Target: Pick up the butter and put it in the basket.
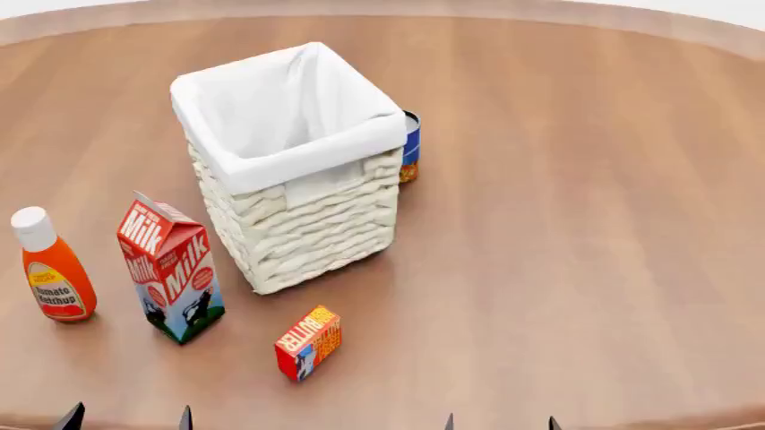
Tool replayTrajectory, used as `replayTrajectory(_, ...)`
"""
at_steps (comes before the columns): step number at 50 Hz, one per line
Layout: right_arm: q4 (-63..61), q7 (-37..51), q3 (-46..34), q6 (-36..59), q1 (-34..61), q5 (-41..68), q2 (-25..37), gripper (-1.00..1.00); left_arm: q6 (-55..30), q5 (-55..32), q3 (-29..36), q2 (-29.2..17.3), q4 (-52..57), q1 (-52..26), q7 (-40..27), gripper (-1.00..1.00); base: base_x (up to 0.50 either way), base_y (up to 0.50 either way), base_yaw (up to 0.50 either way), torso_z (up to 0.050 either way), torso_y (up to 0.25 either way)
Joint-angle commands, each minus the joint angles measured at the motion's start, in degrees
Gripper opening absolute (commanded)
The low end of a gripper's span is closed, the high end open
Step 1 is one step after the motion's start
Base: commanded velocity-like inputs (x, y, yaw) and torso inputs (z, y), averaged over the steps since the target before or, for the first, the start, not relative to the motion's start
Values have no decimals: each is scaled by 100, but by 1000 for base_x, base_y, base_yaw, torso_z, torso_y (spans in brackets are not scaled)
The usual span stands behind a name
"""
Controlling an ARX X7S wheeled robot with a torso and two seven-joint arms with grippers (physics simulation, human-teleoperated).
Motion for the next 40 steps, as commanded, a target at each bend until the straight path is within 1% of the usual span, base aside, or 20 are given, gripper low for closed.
replayTrajectory(1, 25, 150, -114, -9, 4, 12, 101, 100, 113, -88, 83, -98, -203, -81, -107, 100, 0, 0, 0, 0, 0)
replayTrajectory(7, -191, 305, -128, 98, -80, 242, 216, 100, 88, -207, 229, -217, -211, -59, -213, 100, 0, 0, 0, 0, 0)
replayTrajectory(9, -204, 377, -149, 121, -83, 240, 237, 100, -109, -27, 330, -272, -205, -64, -326, 100, 0, 0, 0, 0, 0)
replayTrajectory(12, -228, 443, -178, 110, -92, 263, 274, 100, 88, -62, 330, -301, -121, -25, -398, 100, 0, 0, 0, 0, 0)
replayTrajectory(13, -296, 468, -180, 171, -99, 285, 280, 100, 97, 106, 394, -345, -17, 15, -475, 100, 0, 0, 0, 0, 0)
replayTrajectory(17, -818, 616, -161, 542, -107, 291, 349, 100, -168, 225, 446, -417, 492, 87, -576, 100, 0, 0, 0, 0, 0)
replayTrajectory(19, -1181, 682, -158, 731, -130, 294, 378, 100, 82, 253, 494, -438, 406, 128, -611, 100, 0, 0, 0, 0, 0)
replayTrajectory(21, -1534, 761, -204, 842, -162, 175, 433, 100, -30, 312, 543, -467, 736, 194, -627, 100, 0, 0, 0, 0, 0)
replayTrajectory(22, -2300, 844, -219, 1252, -184, 75, 457, 100, -315, 388, 580, -489, 1434, 337, -618, 100, 0, 0, 0, 0, 0)
replayTrajectory(26, -3013, 887, -241, 1619, -158, 82, 510, 100, -702, 359, 593, -526, 2199, 439, -598, 100, 0, 0, 0, 0, 0)
replayTrajectory(27, -3872, 954, -93, 2478, 66, 136, 545, 100, -1561, 391, 556, -529, 3059, 601, -476, 100, 0, 0, 0, 0, 0)
replayTrajectory(28, -4732, 985, -111, 3043, 135, 132, 535, 100, -2163, 434, 611, -544, 3918, 551, -451, 100, 0, 0, 0, 0, 0)
replayTrajectory(29, -5326, 994, -119, 3065, 140, 140, 540, 100, -2209, 431, 614, -552, 4778, 536, -455, 100, 0, 0, 0, 0, 0)
replayTrajectory(30, -5332, 1003, -128, 3069, 141, 142, 549, 100, -2199, 423, 616, -559, 4966, 543, -466, 100, 0, 0, 0, 0, 0)
replayTrajectory(40, -5408, 1114, -81, 3077, 136, 247, 622, 100, -2310, 380, 690, -639, 5121, 547, -539, 100, 0, 0, 0, 0, 0)
